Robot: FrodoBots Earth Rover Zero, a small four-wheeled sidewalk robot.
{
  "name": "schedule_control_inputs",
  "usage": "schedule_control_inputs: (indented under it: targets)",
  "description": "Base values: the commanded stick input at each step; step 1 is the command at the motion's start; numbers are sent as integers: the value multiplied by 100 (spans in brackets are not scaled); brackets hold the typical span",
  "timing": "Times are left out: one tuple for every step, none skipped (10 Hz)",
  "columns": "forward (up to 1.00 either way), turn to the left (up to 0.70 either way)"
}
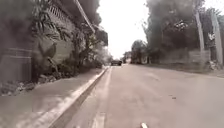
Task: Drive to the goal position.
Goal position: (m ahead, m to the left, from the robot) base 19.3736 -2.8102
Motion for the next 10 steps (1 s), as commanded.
schedule_control_inputs:
  targets:
    - [100, 0]
    - [100, 0]
    - [100, 0]
    - [100, 0]
    - [100, 0]
    - [100, -1]
    - [100, -27]
    - [100, -27]
    - [100, -9]
    - [100, 0]
